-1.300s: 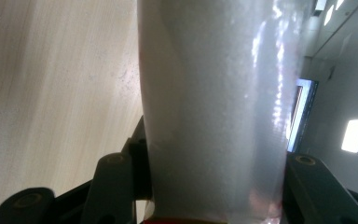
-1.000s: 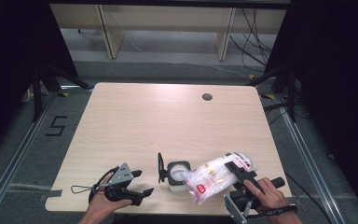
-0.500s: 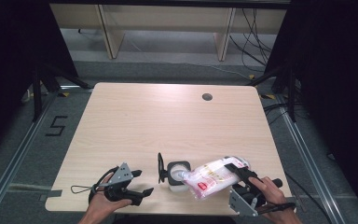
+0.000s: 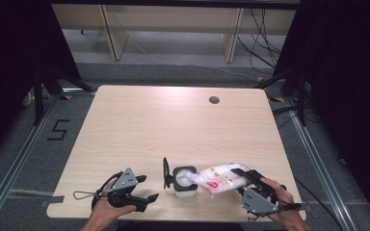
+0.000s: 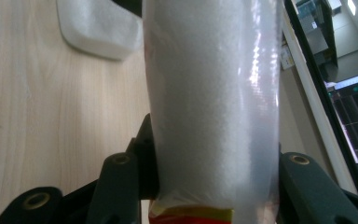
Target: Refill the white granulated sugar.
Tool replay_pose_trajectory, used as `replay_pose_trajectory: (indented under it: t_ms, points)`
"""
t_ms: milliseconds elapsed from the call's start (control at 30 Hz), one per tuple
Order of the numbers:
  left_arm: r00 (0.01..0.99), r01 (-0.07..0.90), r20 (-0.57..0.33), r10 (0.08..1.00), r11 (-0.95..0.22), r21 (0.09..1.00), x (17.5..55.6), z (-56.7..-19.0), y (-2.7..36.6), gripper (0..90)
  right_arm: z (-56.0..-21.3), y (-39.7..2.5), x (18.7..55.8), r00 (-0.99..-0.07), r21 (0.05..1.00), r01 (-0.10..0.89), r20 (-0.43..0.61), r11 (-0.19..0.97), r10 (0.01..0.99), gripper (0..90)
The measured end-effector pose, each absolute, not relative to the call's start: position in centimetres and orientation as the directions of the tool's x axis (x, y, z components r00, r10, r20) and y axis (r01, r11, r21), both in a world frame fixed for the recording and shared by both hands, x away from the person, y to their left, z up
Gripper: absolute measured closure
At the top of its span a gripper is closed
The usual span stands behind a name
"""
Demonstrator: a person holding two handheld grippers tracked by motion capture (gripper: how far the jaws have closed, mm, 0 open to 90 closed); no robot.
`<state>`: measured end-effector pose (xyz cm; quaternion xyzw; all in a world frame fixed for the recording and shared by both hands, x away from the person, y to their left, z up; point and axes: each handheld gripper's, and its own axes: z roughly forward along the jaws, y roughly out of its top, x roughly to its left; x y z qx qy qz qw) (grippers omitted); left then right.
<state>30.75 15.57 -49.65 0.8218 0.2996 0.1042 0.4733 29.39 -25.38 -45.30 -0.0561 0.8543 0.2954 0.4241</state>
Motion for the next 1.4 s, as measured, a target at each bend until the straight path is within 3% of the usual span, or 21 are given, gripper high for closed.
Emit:
replay_pose_trajectory:
  t_ms: [100, 267, 467, 667, 867, 1067, 1133, 1400]
  points:
    - [0.799, 0.394, -0.112, 0.591, -0.372, 0.841, 30.7, -49.6, 15.6, 21.0, -45.4, -25.6, 29.8, -0.654, 0.498, -0.337, -0.734, 0.799, 0.182, 58.1]
    - [0.800, 0.395, -0.108, 0.591, -0.381, 0.836, 30.8, -49.6, 15.6, 21.1, -46.2, -26.7, 31.2, -0.738, 0.655, -0.262, -0.609, 0.709, 0.289, 58.7]
    - [0.802, 0.393, -0.105, 0.588, -0.387, 0.834, 30.8, -49.6, 15.7, 21.0, -47.2, -27.4, 33.0, -0.794, 0.774, -0.184, -0.480, 0.606, 0.372, 59.5]
    - [0.789, 0.405, -0.113, 0.604, -0.373, 0.835, 30.7, -49.6, 15.8, 21.1, -48.1, -27.5, 34.6, -0.823, 0.811, -0.151, -0.420, 0.566, 0.382, 60.2]
    - [0.794, 0.403, -0.112, 0.598, -0.380, 0.833, 30.7, -49.5, 15.8, 21.1, -48.5, -28.6, 35.2, -0.826, 0.871, -0.075, -0.328, 0.486, 0.459, 60.3]
    - [0.789, 0.408, -0.121, 0.603, -0.366, 0.837, 30.7, -49.5, 15.8, 21.1, -48.6, -28.7, 35.4, -0.812, 0.872, -0.092, -0.346, 0.482, 0.471, 60.3]
    - [0.794, 0.397, -0.111, 0.598, -0.371, 0.840, 30.7, -49.5, 15.8, 21.1, -48.7, -29.0, 35.5, -0.818, 0.890, -0.054, -0.299, 0.453, 0.490, 60.3]
    - [0.790, 0.398, -0.107, 0.603, -0.373, 0.838, 30.7, -49.4, 15.9, 21.1, -48.6, -29.8, 35.4, -0.816, 0.888, -0.015, -0.277, 0.460, 0.507, 60.4]
